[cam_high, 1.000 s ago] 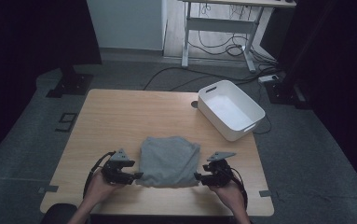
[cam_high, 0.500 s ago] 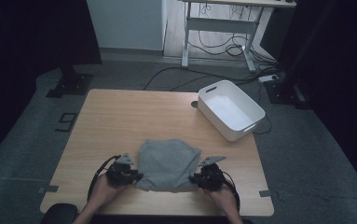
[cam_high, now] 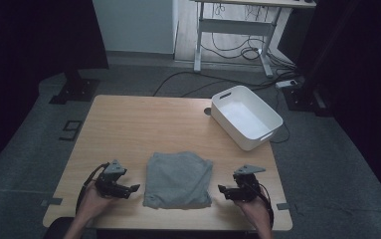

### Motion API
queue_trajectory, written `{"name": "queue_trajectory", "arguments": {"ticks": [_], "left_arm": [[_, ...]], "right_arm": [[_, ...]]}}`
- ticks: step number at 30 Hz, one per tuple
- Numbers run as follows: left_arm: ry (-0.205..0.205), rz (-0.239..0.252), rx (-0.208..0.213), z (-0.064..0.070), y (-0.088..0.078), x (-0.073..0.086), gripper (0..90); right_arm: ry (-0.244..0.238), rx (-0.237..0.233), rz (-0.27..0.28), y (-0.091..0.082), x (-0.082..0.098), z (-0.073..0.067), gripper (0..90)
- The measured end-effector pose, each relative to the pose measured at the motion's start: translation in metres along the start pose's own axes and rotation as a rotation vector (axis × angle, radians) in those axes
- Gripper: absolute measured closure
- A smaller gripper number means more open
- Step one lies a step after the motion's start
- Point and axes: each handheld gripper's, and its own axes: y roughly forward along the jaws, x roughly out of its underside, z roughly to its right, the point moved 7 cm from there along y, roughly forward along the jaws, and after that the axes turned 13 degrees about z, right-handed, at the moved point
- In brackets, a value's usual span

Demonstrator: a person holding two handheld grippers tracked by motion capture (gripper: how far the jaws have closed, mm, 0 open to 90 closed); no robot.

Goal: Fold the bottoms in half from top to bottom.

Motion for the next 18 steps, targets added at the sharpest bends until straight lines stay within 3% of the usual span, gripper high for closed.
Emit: {"name": "queue_trajectory", "arguments": {"ticks": [7,18], "left_arm": [[-0.005,-0.040,-0.040,-0.011,0.009,0.016,4.3],[0.012,-0.017,-0.057,-0.014,0.012,0.019,0.0]], "right_arm": [[-0.006,0.104,-0.022,0.013,0.019,0.020,3.5],[-0.036,0.119,-0.026,0.025,0.033,0.021,0.0]]}}
